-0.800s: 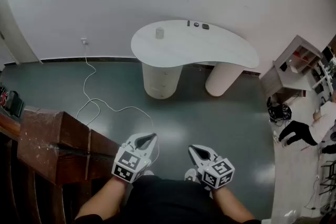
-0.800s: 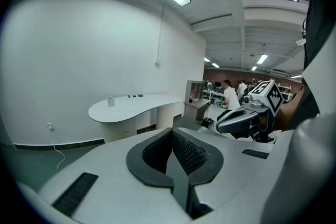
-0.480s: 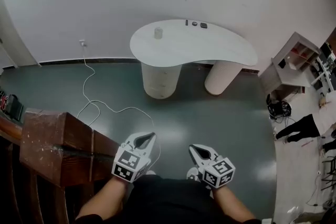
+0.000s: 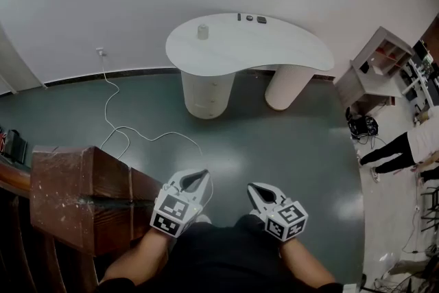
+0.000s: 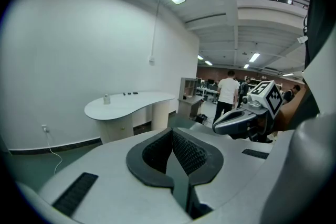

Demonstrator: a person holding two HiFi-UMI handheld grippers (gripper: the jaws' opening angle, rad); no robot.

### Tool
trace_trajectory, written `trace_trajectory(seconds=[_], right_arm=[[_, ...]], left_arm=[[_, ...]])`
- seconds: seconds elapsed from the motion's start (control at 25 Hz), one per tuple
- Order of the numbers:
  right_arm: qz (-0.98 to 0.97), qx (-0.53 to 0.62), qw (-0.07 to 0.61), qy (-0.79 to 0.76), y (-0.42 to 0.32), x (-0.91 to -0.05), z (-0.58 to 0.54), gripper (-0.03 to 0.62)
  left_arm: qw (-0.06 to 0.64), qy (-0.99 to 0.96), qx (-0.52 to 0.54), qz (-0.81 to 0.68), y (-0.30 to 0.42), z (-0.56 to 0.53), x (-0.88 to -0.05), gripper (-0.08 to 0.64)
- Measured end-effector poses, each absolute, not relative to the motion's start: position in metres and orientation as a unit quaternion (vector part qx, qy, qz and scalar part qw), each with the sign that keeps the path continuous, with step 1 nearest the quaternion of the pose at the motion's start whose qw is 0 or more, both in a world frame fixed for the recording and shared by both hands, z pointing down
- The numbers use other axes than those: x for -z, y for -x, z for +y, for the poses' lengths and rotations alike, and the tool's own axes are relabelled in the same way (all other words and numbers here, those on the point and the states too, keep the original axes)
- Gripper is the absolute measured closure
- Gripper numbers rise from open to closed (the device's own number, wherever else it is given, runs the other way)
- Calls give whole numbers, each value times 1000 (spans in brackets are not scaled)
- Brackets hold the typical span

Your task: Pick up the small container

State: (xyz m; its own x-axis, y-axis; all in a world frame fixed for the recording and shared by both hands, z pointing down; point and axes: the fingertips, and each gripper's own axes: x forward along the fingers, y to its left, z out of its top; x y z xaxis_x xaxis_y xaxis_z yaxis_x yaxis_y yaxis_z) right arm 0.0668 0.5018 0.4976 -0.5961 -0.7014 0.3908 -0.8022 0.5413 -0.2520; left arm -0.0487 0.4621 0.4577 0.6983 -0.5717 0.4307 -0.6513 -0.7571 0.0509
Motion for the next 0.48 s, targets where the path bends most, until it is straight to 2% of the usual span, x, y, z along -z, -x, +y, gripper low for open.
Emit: trace_trajectory(seconds=[0.48], right_arm=[[-872, -203, 124, -428, -61, -492, 465, 597]], left_arm=[[102, -917, -196, -333, 38, 463, -461, 545]])
